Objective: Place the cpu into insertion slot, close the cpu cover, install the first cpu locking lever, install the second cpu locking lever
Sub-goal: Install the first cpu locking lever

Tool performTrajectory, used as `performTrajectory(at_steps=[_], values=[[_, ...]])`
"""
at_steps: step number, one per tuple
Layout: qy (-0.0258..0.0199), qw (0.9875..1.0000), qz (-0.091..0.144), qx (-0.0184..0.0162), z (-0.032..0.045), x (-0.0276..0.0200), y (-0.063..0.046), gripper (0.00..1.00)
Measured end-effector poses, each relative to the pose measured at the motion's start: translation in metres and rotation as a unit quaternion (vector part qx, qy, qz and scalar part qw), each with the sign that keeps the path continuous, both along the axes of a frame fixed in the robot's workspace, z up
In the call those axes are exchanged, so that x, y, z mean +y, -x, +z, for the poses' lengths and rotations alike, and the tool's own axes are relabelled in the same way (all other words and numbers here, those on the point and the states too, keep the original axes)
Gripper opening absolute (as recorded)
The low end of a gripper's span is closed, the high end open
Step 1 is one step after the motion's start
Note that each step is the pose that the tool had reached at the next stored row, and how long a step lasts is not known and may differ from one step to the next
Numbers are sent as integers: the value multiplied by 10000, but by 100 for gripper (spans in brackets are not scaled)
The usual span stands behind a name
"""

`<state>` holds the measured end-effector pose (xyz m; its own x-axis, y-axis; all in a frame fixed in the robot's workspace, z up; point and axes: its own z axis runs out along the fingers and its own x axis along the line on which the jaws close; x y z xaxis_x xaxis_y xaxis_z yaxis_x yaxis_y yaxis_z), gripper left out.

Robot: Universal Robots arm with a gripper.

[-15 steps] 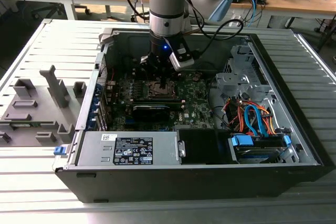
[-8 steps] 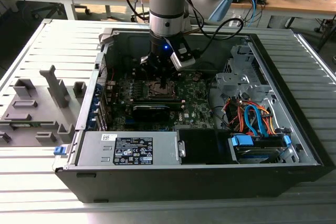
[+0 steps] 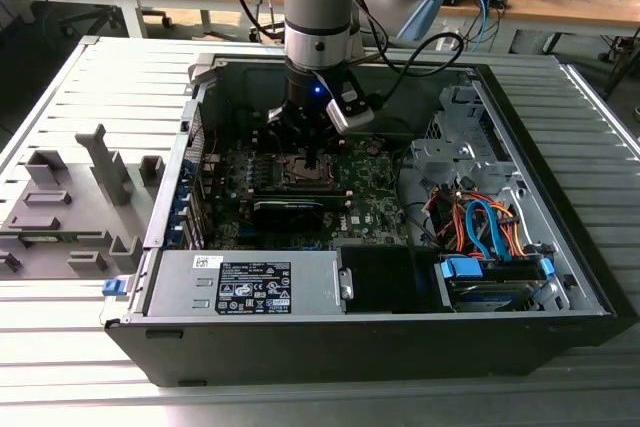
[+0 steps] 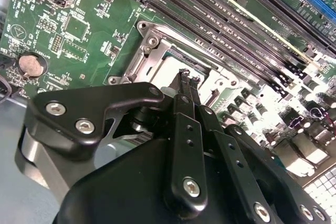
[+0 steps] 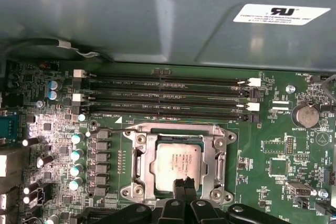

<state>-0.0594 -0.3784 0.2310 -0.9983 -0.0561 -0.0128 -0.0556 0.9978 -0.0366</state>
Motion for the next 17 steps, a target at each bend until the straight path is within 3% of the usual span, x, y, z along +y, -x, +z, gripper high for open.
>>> performTrajectory(at_steps=[5,7,9,14,17], values=[[0,9998,196,0,0,0,0,11],[-36,9998,200,0,2,-1,1,11],[-106,9998,161,-2,0,0,1,11],[-113,9999,-122,-5,-2,0,0,11],[-114,9998,-131,-6,-3,0,0,11]])
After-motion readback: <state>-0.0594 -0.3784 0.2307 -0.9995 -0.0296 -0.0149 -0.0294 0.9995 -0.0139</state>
